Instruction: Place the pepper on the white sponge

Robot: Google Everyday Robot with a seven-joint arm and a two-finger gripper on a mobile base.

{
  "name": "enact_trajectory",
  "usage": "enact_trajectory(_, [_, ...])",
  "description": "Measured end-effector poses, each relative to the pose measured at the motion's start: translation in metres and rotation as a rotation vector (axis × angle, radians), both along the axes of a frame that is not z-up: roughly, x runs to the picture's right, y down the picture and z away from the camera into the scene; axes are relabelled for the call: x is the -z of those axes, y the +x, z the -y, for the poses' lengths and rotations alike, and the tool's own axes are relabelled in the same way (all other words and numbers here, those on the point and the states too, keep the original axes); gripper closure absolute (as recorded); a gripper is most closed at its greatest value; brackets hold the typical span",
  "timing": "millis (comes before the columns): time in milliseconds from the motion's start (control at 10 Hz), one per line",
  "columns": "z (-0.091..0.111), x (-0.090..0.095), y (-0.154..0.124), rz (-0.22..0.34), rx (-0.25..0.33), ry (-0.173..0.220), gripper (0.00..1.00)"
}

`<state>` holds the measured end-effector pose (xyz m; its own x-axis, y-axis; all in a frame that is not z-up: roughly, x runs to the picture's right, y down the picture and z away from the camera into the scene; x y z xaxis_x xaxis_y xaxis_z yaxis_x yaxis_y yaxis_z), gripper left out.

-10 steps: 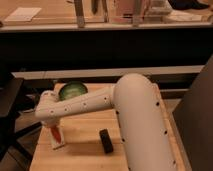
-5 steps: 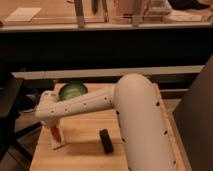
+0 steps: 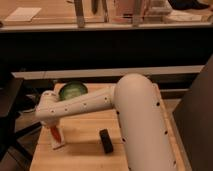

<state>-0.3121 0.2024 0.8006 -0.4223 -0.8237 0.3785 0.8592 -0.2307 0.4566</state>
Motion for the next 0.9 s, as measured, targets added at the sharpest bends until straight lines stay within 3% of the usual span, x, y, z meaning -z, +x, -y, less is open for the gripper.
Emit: enact_trajectory(900, [-0.0017,0.0023,-0.0025,0.030,0.022,-0.001,0.89])
